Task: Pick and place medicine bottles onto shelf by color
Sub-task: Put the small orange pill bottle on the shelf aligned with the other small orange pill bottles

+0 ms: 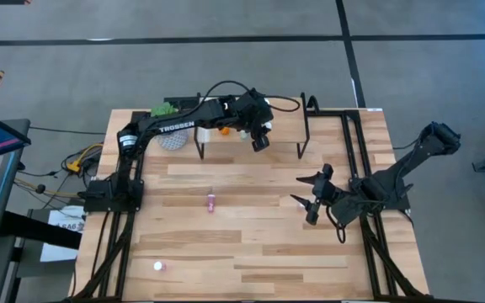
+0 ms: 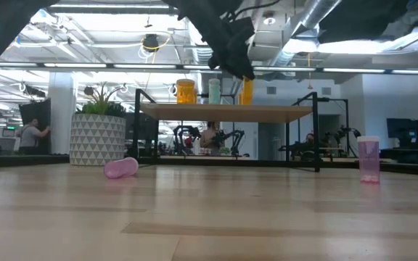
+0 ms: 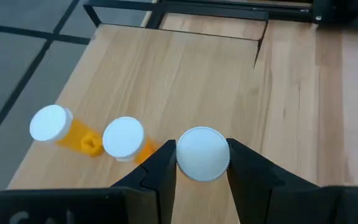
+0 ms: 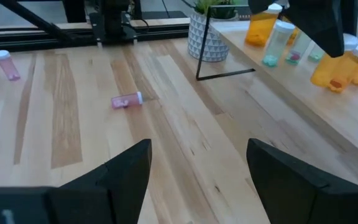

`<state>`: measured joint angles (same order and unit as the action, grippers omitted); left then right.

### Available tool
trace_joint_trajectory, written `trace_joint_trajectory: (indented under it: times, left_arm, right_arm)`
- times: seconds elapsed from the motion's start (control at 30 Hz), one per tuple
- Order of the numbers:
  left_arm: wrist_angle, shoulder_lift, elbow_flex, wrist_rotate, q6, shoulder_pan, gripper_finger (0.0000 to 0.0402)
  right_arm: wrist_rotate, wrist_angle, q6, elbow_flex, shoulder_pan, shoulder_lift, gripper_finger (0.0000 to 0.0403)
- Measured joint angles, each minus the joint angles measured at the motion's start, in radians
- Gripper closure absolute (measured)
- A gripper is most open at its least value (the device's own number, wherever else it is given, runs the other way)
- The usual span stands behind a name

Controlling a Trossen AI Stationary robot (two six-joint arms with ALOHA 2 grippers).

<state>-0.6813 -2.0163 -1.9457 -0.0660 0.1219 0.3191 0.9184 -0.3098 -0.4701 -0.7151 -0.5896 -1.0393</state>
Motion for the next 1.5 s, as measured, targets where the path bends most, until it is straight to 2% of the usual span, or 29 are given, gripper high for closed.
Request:
trace_joint_trajectory:
  times: [0.77,1.07,1.2,1.5]
  left_arm:
    - [0.017,-0.045,-0.002,-0.010,-0.046,0.001,0.0293]
    - [-0.008,-0.053,0.004,-0.010,-0.062,0.001,0.0247]
    - [-0.035,-0.050,0.002,-0.047,-0.063,0.001,0.0227]
    - [-0.088,-0.050,-0.059,-0.055,-0.065,-0.004,0.0210]
  right_arm:
    - [-0.004,0.007,-0.012,0.000,0.001,-0.001,0.0117]
    - [-0.005,0.007,-0.020,0.000,0.001,-0.001,0.0117]
    - [-0.005,0.008,-0.020,0.000,0.001,-0.001,0.0117]
    - [-0.005,0.007,-0.027,0.000,0.001,-0.001,0.0117]
